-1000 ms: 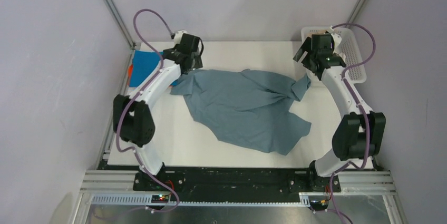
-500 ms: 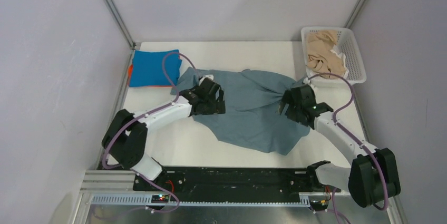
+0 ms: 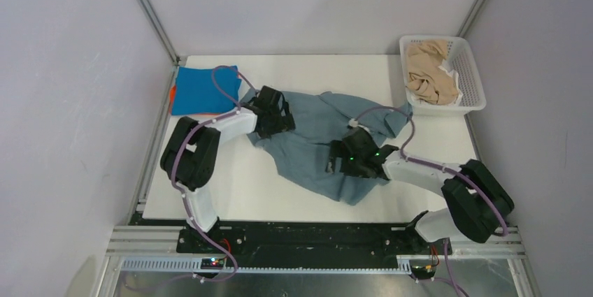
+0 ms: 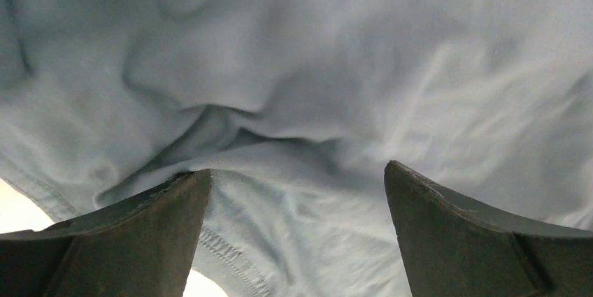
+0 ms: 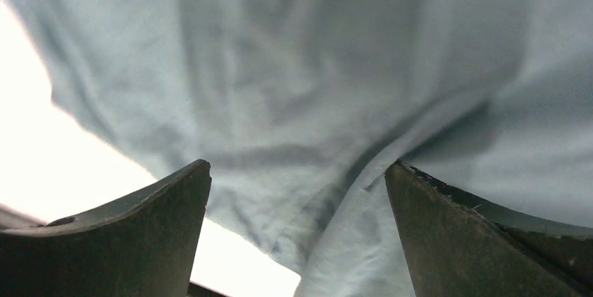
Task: Fold and stack the t-shirts
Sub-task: Flatten out the tshirt
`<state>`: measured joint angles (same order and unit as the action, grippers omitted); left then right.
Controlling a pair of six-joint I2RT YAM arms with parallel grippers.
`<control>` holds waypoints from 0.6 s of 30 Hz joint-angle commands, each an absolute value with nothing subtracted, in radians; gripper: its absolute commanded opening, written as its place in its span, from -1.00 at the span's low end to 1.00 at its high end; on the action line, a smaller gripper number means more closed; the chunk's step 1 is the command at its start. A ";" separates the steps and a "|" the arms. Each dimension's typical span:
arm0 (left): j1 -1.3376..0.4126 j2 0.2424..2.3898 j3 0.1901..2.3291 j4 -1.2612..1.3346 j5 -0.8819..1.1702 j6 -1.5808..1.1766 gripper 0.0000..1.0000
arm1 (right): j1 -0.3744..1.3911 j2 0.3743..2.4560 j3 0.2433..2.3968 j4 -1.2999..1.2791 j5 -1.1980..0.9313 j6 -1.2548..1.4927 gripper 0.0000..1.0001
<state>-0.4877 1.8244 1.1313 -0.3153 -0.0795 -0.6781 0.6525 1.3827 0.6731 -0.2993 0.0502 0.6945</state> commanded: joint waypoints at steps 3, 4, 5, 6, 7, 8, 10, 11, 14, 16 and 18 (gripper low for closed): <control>-0.341 1.961 1.284 -0.312 0.035 -0.678 0.99 | 0.884 1.573 0.722 0.072 -0.294 0.804 0.96; -0.328 1.975 1.335 -0.315 0.067 -0.680 0.99 | 0.926 1.622 0.747 0.114 -0.310 0.803 0.96; -0.306 2.005 1.361 -0.319 0.084 -0.680 0.99 | 0.947 1.647 0.805 0.132 -0.334 0.788 0.96; -0.296 2.022 1.416 -0.321 0.115 -0.681 0.99 | 0.984 1.701 0.837 0.161 -0.343 0.784 0.96; -0.282 2.051 1.442 -0.327 0.129 -0.684 0.99 | 1.000 1.728 0.906 0.182 -0.386 0.772 0.96; -0.278 2.067 1.496 -0.329 0.153 -0.684 0.99 | 1.027 1.784 0.936 0.234 -0.411 0.767 0.95; -0.271 2.108 1.565 -0.342 0.183 -0.682 0.99 | 1.045 1.845 1.004 0.331 -0.472 0.774 0.95; -0.269 2.129 1.586 -0.347 0.191 -0.676 0.99 | 1.042 1.868 1.027 0.358 -0.492 0.785 0.94; -0.268 2.179 1.672 -0.357 0.207 -0.663 0.99 | 1.019 1.853 1.040 0.404 -0.500 0.778 0.93; -0.268 2.214 1.723 -0.367 0.229 -0.660 0.99 | 1.013 1.795 1.039 0.336 -0.413 0.700 0.94; -0.267 2.243 1.774 -0.375 0.261 -0.657 0.99 | 1.021 1.714 1.028 0.236 -0.309 0.613 0.96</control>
